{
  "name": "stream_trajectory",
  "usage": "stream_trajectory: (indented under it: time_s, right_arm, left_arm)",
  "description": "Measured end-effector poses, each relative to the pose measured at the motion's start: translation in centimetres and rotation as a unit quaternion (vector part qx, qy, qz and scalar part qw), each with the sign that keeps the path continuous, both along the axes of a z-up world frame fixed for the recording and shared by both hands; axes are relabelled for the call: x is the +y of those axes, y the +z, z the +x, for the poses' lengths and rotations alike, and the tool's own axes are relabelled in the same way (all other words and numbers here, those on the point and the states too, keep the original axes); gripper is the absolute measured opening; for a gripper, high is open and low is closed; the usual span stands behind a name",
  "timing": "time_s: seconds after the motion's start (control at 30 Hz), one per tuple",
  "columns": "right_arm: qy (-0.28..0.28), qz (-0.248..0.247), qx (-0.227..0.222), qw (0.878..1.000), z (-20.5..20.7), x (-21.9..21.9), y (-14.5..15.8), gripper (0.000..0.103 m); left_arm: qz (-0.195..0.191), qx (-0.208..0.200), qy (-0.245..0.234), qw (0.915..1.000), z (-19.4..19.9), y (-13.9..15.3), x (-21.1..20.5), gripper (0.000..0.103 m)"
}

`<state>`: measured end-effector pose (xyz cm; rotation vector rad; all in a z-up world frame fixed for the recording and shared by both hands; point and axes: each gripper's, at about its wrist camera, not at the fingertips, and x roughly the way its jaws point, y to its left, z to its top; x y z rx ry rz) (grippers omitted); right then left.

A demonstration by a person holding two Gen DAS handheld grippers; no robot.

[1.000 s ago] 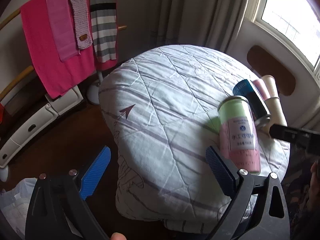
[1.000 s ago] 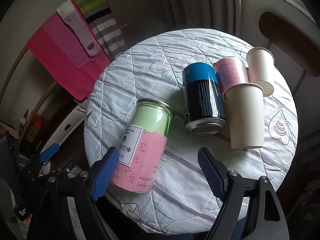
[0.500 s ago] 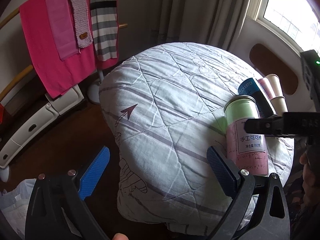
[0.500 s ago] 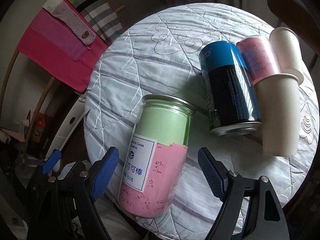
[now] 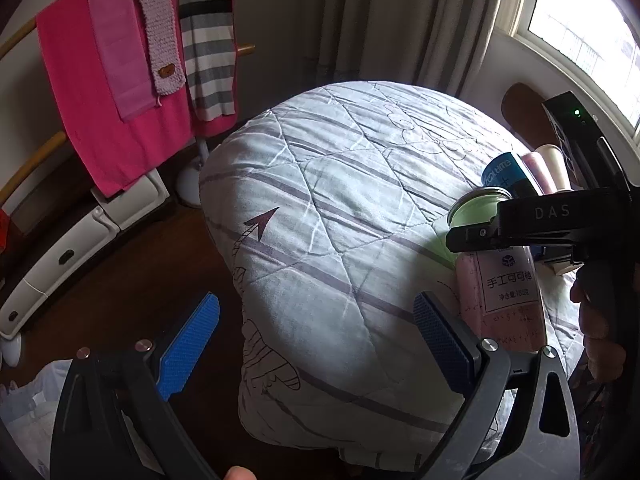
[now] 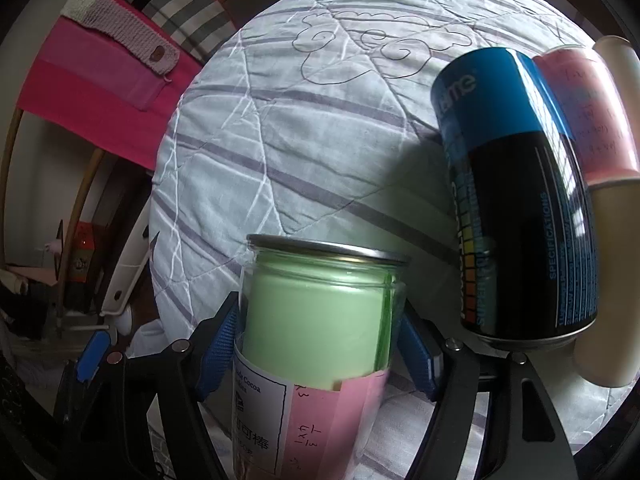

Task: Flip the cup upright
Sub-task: 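Grasp the canister with the right gripper while the left gripper opens and releases it, then rotate the canister with the right gripper until its open green end faces up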

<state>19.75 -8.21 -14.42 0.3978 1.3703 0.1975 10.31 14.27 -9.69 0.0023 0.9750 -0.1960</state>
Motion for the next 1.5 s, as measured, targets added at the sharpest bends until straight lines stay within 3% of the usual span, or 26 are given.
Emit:
stream_trajectory:
  time_s: [0.3, 0.67, 0.9, 1.2, 1.4, 1.5]
  right_arm:
    - [0.012, -0.001, -0.006, 1.000, 0.1, 0.1, 0.0, 0.073]
    - [0.034, -0.031, -0.055, 0.997, -0.6, 1.0, 1.6, 0.073]
    - [0.044, -0.024, -0.074, 0.996, -0.7, 1.2, 2.7, 0.073]
    - [0.045, -0.013, -0.068, 0.997, -0.4, 1.2, 2.2, 0.073]
    - [0.056, -0.014, -0.105, 0.993, -0.3, 1.6, 3.5, 0.073]
    - [0.052, -0.049, -0.146, 0.987, -0.1, 1.9, 4.6, 0.073]
  left_arm:
    - [0.004, 0.005, -0.008, 1.0000, 0.1, -0.3, -0.5, 0.099]
    - [0.006, 0.005, -0.009, 0.9999, -0.2, -0.4, -1.0, 0.099]
    - [0.008, 0.011, -0.007, 0.9999, -0.2, -0.5, -1.2, 0.099]
    - [0.013, 0.011, -0.006, 0.9998, -0.3, -0.6, -1.4, 0.099]
    - [0.010, 0.012, -0.006, 0.9999, -0.4, -0.6, -1.4, 0.099]
    - [0.010, 0.013, -0.007, 0.9998, -0.4, -0.7, -1.4, 0.099]
